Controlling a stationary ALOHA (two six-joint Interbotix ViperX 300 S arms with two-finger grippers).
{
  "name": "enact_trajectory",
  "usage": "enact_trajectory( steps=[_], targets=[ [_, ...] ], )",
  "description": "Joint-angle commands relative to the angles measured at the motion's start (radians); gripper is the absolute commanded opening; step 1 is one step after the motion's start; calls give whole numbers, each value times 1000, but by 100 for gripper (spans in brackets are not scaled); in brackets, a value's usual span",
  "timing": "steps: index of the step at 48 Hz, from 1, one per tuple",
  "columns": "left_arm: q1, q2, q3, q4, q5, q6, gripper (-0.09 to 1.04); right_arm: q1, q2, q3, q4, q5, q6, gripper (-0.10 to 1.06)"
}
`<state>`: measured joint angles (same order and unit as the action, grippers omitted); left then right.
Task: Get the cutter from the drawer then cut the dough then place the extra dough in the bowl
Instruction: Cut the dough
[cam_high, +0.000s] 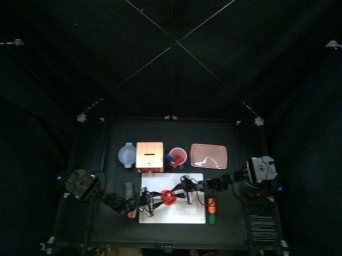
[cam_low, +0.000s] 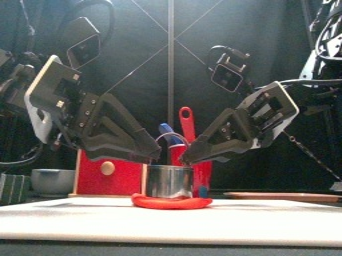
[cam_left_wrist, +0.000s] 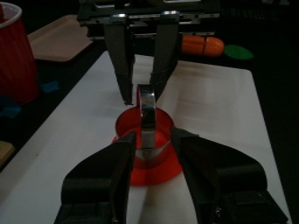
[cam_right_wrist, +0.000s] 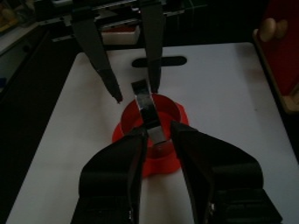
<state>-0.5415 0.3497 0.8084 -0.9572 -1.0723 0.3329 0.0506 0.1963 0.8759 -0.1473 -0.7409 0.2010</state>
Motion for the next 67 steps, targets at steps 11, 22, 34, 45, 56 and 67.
enact_trajectory(
  steps=[11,22,34,45,56,67],
  targets=[
    [8,-12,-12,0,-3,3,68,0,-20,-14,0,2,0,66],
    [8,-12,-11,0,-2,3,61,0,-20,-18,0,2,-2,58],
    [8,-28,0,0,-2,5,61,0,-23,-23,0,2,-2,55],
    [8,-54,29,-2,-2,5,61,8,-31,-23,0,6,-2,55],
    [15,-55,34,2,-2,5,61,17,-31,-21,0,11,-2,55],
    [26,-51,34,0,8,5,61,35,-43,-15,3,14,2,55]
  ],
)
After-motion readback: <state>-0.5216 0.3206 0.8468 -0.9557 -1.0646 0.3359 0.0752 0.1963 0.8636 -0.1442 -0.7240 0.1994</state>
